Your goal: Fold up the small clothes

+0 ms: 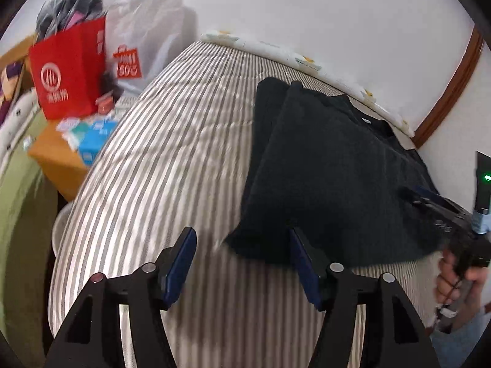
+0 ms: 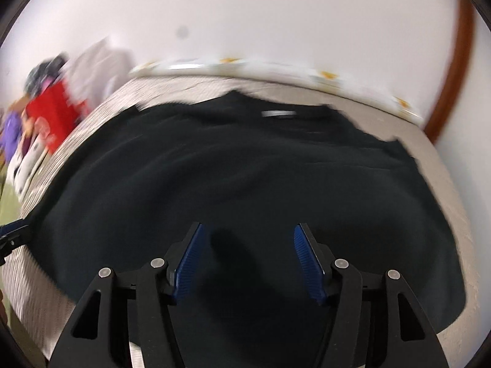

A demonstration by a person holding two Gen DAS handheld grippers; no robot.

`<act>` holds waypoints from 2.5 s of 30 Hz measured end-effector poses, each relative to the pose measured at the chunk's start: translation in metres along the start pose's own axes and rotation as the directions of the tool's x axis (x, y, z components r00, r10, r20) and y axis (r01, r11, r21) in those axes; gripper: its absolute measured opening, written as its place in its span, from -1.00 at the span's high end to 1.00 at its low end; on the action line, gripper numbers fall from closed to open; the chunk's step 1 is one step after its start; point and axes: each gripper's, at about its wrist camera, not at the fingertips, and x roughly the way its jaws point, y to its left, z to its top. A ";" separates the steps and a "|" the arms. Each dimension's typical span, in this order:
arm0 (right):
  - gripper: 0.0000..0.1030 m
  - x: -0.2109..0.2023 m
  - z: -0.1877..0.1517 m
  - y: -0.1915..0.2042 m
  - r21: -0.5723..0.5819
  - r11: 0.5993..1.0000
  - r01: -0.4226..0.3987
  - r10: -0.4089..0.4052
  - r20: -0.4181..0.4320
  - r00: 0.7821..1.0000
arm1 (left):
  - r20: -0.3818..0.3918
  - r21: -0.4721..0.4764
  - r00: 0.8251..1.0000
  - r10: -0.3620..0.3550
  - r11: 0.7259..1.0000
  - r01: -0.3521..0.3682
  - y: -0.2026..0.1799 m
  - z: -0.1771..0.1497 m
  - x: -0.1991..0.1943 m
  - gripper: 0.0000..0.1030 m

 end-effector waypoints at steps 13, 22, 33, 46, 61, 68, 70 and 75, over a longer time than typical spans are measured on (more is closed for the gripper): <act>-0.18 -0.029 -0.013 0.122 -0.159 0.987 0.004 -0.003 0.008 1.000 | 0.026 0.012 1.000 0.008 1.000 -0.008 0.051 -0.014 -0.022 -0.23; -0.26 -0.051 -0.046 0.184 -0.367 0.929 -0.043 0.056 0.024 0.998 | 0.015 -0.001 0.999 -0.049 0.999 0.049 0.066 -0.018 -0.024 -0.24; -0.16 -0.015 -0.047 0.231 -0.476 0.879 -0.030 0.067 0.061 0.996 | 0.005 -0.027 0.999 -0.050 0.998 0.050 0.076 -0.025 -0.024 -0.25; 0.81 -0.088 0.006 0.117 -0.147 0.977 -0.154 0.188 0.264 0.946 | 0.010 0.099 0.994 -0.106 0.990 0.104 -0.013 -0.007 -0.003 -0.26; 0.86 -0.101 -0.050 -0.121 0.347 0.913 -0.216 0.107 0.308 0.946 | -0.029 0.252 0.964 -0.264 0.931 0.262 -0.156 -0.009 0.026 -0.26; 0.50 -0.081 -0.083 -0.154 0.413 0.874 -0.254 0.173 0.224 0.959 | -0.061 0.349 0.946 -0.318 0.881 0.319 -0.200 -0.035 0.034 -0.44; 0.17 -0.087 -0.085 -0.156 0.405 0.881 -0.246 0.156 0.242 0.958 | -0.063 0.376 0.953 -0.296 0.878 0.297 -0.209 -0.040 0.038 -0.46; -0.16 -0.076 -0.073 -0.165 0.418 0.868 -0.270 0.173 0.254 0.952 | -0.075 0.367 0.962 -0.261 0.890 0.270 -0.221 -0.041 0.054 -0.46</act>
